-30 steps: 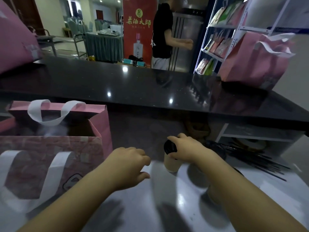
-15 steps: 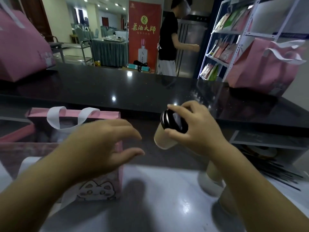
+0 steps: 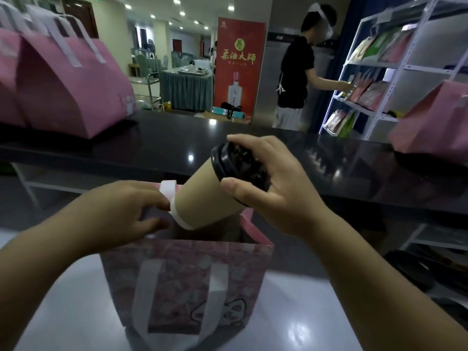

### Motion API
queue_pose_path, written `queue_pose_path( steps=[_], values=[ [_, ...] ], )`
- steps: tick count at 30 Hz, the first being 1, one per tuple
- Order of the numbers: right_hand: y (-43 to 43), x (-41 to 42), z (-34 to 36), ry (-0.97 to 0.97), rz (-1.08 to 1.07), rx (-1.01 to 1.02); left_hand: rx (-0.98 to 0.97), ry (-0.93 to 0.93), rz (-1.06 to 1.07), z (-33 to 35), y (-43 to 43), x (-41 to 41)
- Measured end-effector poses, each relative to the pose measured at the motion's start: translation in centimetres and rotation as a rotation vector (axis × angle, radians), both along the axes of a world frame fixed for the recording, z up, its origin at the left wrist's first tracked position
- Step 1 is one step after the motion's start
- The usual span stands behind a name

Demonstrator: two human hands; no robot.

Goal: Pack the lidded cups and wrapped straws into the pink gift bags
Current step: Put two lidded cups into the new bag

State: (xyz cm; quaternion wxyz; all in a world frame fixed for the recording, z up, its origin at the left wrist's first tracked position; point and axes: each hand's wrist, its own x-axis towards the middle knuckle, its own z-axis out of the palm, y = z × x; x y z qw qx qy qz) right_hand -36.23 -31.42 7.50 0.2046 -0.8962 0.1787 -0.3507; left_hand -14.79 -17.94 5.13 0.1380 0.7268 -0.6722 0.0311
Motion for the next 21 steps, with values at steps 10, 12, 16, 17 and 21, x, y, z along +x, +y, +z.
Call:
queue_pose_path(
  steps=[10,12,16,17,21],
  values=[
    [0.5,3.0,-2.2,0.58,0.04,-0.062,0.287,-0.021,-0.016,-2.1,0.2,3.7],
    [0.7,3.2,-2.1,0.69,0.065,-0.119,0.283,-0.049,-0.031,-2.5,0.4,3.8],
    [1.2,3.8,-1.8,0.878,0.173,-0.253,0.243,-0.032,-0.069,-3.2,0.8,3.4],
    [1.3,4.0,-1.9,0.916,0.198,-0.286,0.226,-0.02,-0.076,-3.3,0.9,3.4],
    [1.1,5.1,-2.7,0.987,0.243,-0.385,0.197,0.004,-0.08,-3.7,1.0,3.5]
  ],
)
